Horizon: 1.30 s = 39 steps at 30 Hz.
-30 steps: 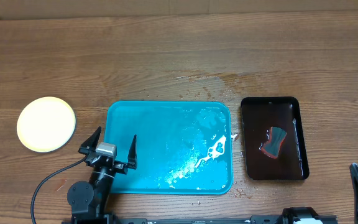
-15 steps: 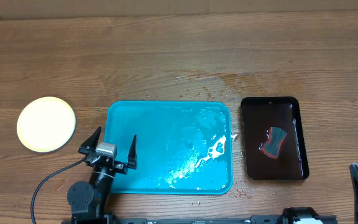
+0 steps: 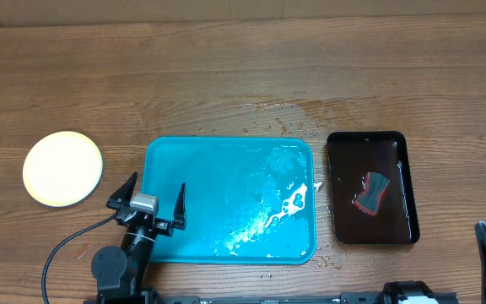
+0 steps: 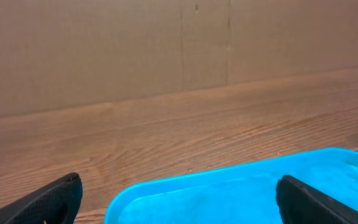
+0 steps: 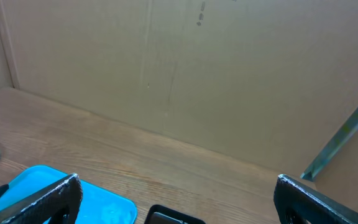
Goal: Clean dirty plates on tray and stack at the side
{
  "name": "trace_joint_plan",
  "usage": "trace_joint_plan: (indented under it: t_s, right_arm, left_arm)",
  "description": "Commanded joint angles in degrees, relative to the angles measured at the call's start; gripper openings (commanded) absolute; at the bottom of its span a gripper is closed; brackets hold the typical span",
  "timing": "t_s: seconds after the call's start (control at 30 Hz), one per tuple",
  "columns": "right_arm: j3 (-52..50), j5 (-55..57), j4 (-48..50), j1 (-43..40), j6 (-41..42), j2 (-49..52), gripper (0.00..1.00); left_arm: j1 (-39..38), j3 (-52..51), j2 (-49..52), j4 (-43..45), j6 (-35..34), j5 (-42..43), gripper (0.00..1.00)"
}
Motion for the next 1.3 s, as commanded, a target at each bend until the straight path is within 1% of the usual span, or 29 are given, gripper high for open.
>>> trace_joint_plan:
  t_s: [0.0, 0.1, 0.2, 0.33, 0.37, 0.5, 0.67, 0.93, 1.07, 1.27]
  right_arm:
    - [-0.20, -0.11, 0.42, -0.17, -0.24, -1.03, 1.00]
    - [-0.70, -0.15, 2.21, -0.17, -0.20, -3.39, 1.00]
    - [-3.34, -0.13, 4.76, -0.17, -0.22, -7.21, 1.00]
    - [-11.32, -0.09, 9.73, -0.17, -0.63, -14.51, 1.00]
    - [-16.41, -0.07, 12.31, -0.17, -0.66, -18.34, 1.00]
    - [-31.52, -0.13, 20.44, -0.20, -0.61, -28.11, 1.00]
    - [-49.48, -1.07, 31.41, -0.24, -0.59, -38.23, 1.00]
    - [-79.28, -4.33, 53.27, -0.24, -0.35, -53.27, 1.00]
    - [-90.07, -5.73, 61.55, -0.22, 0.50, -58.31, 1.00]
    - [-98.05, -7.93, 68.30, -0.17, 1.79, -58.29, 1.00]
  left_arm:
    - [0.35, -0.20, -0.66, -0.02, -0.94, -0.35, 1.00]
    - [0.35, -0.20, -0.66, -0.02, -0.94, -0.35, 1.00]
    - [0.35, -0.20, -0.66, -0.02, -0.94, -0.35, 1.00]
    - [0.35, -0.20, -0.66, -0.02, -0.94, -0.35, 1.00]
    - [0.35, -0.20, -0.66, -0.02, -0.94, -0.33, 1.00]
    - [0.35, -0.20, -0.63, -0.02, -0.94, -0.35, 1.00]
    - [0.35, -0.20, -0.63, -0.02, -0.94, -0.35, 1.00]
    - [0.35, -0.20, -0.61, -0.02, -0.94, -0.35, 1.00]
    - [0.35, -0.20, -0.61, -0.02, -0.94, -0.33, 1.00]
    - [0.35, -0.20, -0.61, -0.02, -0.94, -0.33, 1.00]
